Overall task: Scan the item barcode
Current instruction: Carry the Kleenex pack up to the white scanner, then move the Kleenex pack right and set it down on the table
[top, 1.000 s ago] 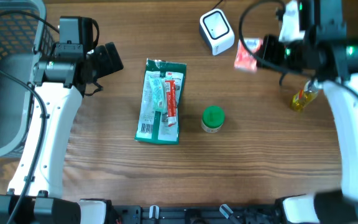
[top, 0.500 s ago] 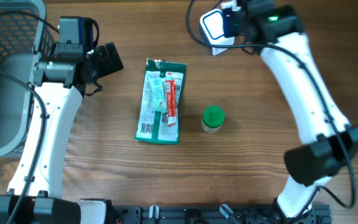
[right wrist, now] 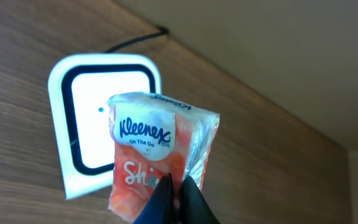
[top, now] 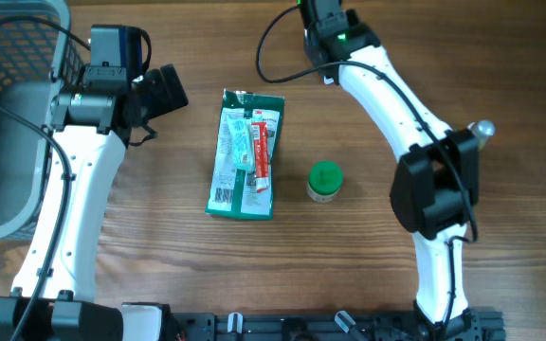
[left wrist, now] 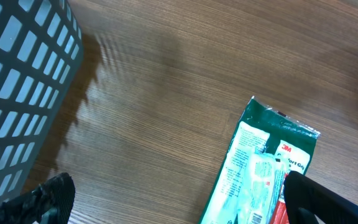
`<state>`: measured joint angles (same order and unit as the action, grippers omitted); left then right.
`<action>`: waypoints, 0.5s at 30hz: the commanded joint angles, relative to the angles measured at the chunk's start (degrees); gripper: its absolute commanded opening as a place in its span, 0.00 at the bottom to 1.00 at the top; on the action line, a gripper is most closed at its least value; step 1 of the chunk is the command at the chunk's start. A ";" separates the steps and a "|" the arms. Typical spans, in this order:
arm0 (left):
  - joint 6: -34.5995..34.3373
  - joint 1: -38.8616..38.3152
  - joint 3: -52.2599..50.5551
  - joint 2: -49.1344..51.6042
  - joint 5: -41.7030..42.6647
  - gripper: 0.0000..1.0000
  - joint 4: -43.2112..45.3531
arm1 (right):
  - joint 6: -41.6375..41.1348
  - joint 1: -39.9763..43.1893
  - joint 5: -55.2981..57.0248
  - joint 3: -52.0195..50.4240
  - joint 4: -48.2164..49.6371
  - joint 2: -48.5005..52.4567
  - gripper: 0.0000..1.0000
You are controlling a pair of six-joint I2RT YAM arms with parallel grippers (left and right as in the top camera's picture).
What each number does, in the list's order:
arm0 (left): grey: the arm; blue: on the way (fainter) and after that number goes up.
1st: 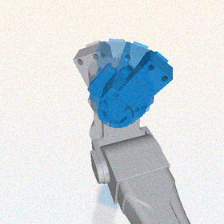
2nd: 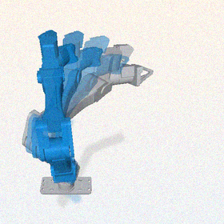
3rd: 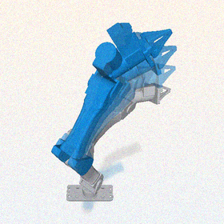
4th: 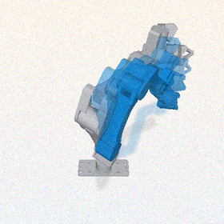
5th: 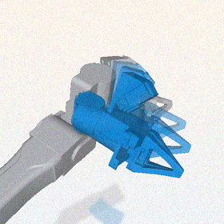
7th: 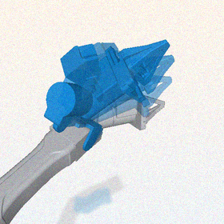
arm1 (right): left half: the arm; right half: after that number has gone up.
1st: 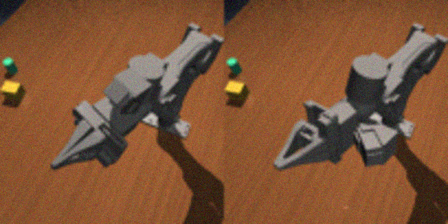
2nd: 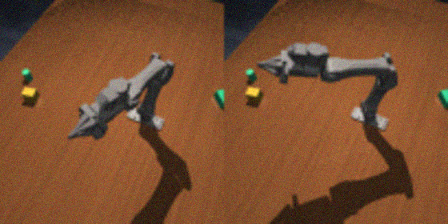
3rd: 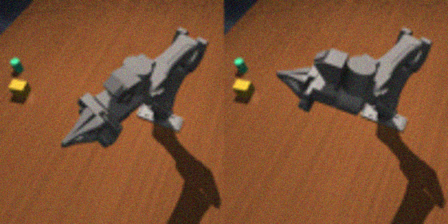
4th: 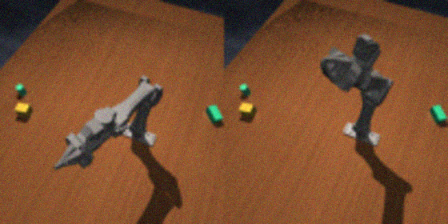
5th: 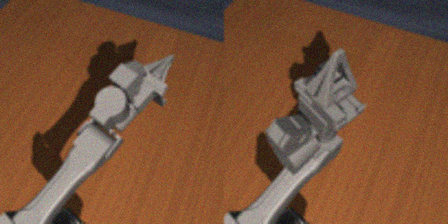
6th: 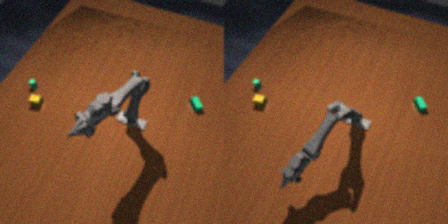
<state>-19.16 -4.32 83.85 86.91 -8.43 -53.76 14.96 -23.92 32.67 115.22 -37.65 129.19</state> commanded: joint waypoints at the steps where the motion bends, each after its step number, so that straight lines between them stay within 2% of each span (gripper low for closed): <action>1: 0.72 0.31 0.48 0.15 0.48 1.00 0.15 | 1.88 -0.02 2.36 0.55 0.76 2.51 0.05; 15: 0.72 0.31 0.48 0.15 0.48 1.00 0.13 | 1.20 -0.02 7.76 0.61 0.04 0.92 0.04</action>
<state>-19.16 -4.32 83.85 86.91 -8.43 -53.76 16.01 -23.92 37.78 115.22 -37.17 131.20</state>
